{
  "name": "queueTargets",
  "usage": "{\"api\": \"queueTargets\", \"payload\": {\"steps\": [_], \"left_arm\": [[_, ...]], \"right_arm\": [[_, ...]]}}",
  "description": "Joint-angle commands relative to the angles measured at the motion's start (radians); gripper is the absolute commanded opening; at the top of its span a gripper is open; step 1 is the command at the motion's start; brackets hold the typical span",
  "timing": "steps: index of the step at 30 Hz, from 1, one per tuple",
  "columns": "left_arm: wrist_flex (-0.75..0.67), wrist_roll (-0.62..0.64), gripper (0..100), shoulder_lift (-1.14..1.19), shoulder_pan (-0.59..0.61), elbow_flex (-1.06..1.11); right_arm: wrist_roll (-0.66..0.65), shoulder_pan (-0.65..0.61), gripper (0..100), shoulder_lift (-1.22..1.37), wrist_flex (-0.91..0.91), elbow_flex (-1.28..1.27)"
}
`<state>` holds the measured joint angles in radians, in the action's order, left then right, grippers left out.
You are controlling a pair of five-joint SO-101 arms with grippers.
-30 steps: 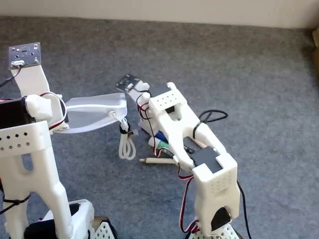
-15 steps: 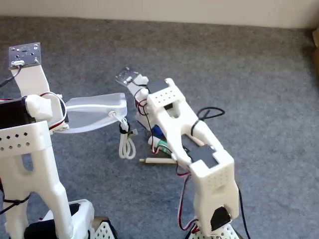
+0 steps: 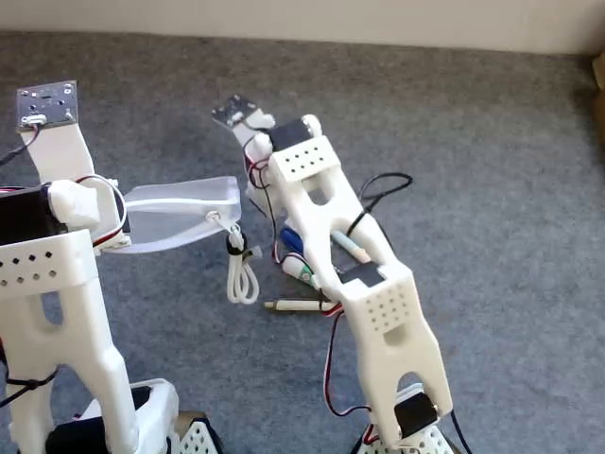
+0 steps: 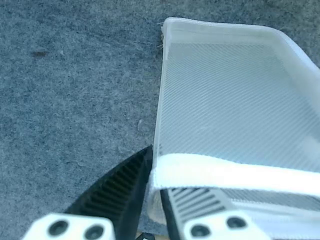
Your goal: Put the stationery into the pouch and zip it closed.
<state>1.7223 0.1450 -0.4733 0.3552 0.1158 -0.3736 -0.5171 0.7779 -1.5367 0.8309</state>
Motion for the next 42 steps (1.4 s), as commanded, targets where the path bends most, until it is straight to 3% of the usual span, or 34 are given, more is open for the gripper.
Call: {"api": "queueTargets", "payload": {"steps": [1,6,16,21,27,35,42], "left_arm": [[-0.02,0.008,0,-0.012,0.015,0.005],[-0.02,0.006,0,-0.012,0.015,0.005],[-0.02,0.006,0,-0.012,0.015,0.007],[-0.02,0.006,0,-0.012,0.015,0.007],[-0.02,0.009,0,-0.012,0.015,0.007],[-0.02,0.011,0,-0.012,0.012,0.005],[-0.034,0.012,0,-0.012,0.01,0.007]], "right_arm": [[0.006,0.01,17.3,0.035,-0.027,0.128],[0.0,0.048,11.0,0.134,-0.082,0.14],[-0.064,0.056,9.8,0.145,-0.091,0.14],[-0.087,0.065,0.4,0.136,-0.127,0.15],[-0.083,0.065,0.5,0.12,-0.225,0.317],[0.118,0.099,0.5,0.119,-0.229,0.492],[0.149,0.108,0.5,-0.081,-0.231,0.435]]}}
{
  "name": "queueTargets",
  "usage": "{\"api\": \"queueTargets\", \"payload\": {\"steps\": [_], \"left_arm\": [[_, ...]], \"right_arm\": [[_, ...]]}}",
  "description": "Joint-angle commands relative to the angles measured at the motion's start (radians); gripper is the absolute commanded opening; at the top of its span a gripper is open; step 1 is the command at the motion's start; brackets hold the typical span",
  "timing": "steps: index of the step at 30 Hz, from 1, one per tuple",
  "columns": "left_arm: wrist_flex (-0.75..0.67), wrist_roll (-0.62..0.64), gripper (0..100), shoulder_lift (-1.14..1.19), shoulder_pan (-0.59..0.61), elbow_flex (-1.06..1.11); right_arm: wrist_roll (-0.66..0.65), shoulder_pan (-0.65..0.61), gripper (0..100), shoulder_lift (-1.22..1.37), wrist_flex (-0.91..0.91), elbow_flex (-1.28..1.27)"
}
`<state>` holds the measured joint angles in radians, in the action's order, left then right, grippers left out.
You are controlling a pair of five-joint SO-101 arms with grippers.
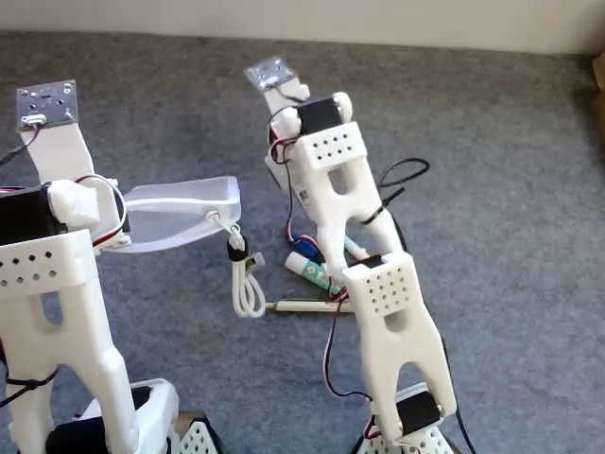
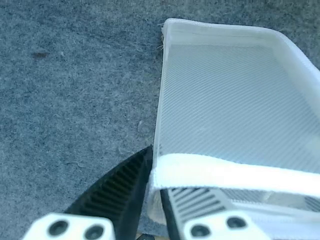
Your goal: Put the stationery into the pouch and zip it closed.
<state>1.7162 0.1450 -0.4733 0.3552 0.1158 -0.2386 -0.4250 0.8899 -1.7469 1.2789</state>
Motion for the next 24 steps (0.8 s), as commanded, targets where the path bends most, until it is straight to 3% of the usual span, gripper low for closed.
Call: {"api": "queueTargets", "payload": {"steps": [1,13,24], "left_arm": [[-0.028,0.012,0,-0.012,0.01,0.007],[-0.028,0.038,0,-0.012,0.008,-0.008],[0.041,0.063,0,0.077,-0.053,-0.257]], "right_arm": [[0.014,0.013,0.5,-0.246,-0.021,-0.056],[0.008,-0.105,0.5,-0.99,-0.001,-0.677],[0.014,-0.236,0.5,-1.411,0.254,-0.993]]}}
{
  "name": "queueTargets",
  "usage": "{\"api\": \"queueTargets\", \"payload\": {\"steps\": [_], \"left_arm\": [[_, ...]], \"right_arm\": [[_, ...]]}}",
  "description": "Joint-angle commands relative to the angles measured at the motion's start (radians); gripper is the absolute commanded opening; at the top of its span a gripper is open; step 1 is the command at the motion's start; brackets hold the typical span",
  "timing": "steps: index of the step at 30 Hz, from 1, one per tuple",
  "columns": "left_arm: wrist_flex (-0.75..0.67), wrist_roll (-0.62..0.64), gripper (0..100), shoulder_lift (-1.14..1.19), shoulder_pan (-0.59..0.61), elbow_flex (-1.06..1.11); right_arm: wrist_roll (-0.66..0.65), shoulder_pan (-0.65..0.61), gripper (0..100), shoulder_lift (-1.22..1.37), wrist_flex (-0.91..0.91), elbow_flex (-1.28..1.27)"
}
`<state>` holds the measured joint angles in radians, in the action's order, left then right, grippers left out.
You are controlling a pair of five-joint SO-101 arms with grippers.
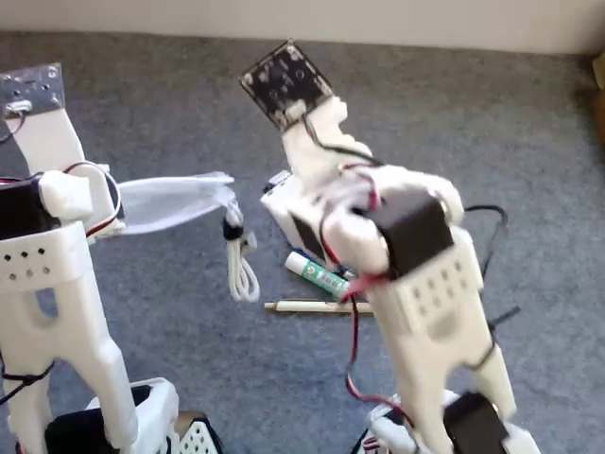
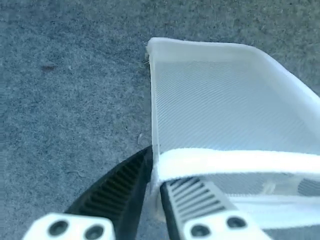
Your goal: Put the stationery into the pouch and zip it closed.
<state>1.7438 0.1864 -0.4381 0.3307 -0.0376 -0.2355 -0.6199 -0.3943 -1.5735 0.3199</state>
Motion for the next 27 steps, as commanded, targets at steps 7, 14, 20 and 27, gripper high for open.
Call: {"api": "queueTargets", "payload": {"steps": [7,14,20,27], "left_arm": [[0.017,0.028,0,0.203,-0.033,-0.189],[0.017,0.029,0,0.219,-0.042,-0.214],[0.015,0.029,0,0.219,-0.042,-0.214],[0.014,0.029,0,0.219,-0.042,-0.214]], "right_arm": [[0.011,-0.133,0.5,-0.349,0.302,-0.228],[0.011,-0.208,0.5,-0.473,0.713,-0.522],[0.011,-0.262,0.5,-0.544,1.204,-0.842],[0.011,-0.294,0.5,-0.555,1.612,-1.096]]}}
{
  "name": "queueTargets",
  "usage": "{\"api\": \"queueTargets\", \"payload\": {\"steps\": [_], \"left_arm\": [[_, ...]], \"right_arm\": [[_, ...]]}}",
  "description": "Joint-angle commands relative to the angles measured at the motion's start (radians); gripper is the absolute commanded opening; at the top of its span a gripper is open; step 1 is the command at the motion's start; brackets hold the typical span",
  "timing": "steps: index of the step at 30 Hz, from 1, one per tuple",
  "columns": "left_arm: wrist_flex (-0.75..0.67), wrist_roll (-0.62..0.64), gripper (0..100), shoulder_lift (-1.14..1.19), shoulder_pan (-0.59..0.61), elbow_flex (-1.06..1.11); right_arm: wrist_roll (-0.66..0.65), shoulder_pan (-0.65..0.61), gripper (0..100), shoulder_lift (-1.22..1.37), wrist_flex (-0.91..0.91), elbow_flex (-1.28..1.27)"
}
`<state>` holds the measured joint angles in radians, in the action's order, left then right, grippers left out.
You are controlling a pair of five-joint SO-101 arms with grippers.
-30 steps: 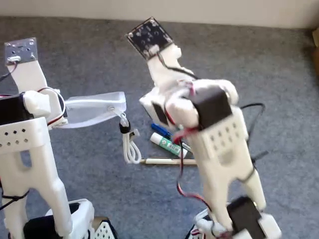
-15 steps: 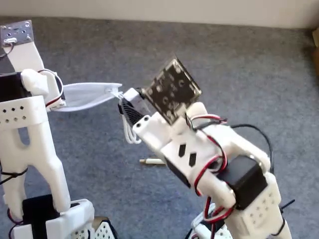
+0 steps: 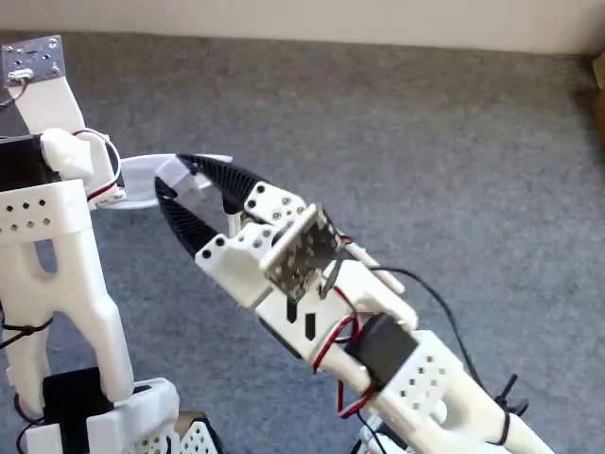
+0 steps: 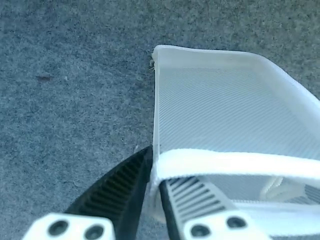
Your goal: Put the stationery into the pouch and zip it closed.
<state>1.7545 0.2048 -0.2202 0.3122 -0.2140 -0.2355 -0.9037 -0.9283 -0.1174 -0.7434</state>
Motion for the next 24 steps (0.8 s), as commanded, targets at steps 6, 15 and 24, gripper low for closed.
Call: {"api": "queueTargets", "payload": {"steps": [6,15,24], "left_arm": [[0.003,0.011,0,-0.004,-0.024,-0.038],[0.003,0.011,0,-0.007,-0.024,-0.031],[0.003,0.011,0,-0.007,-0.024,-0.03]], "right_arm": [[0.011,-0.01,0.5,0.101,0.357,-0.088],[0.011,-0.004,0.5,0.305,0.533,-0.091],[0.011,0.045,0.5,0.45,0.645,-0.085]]}}
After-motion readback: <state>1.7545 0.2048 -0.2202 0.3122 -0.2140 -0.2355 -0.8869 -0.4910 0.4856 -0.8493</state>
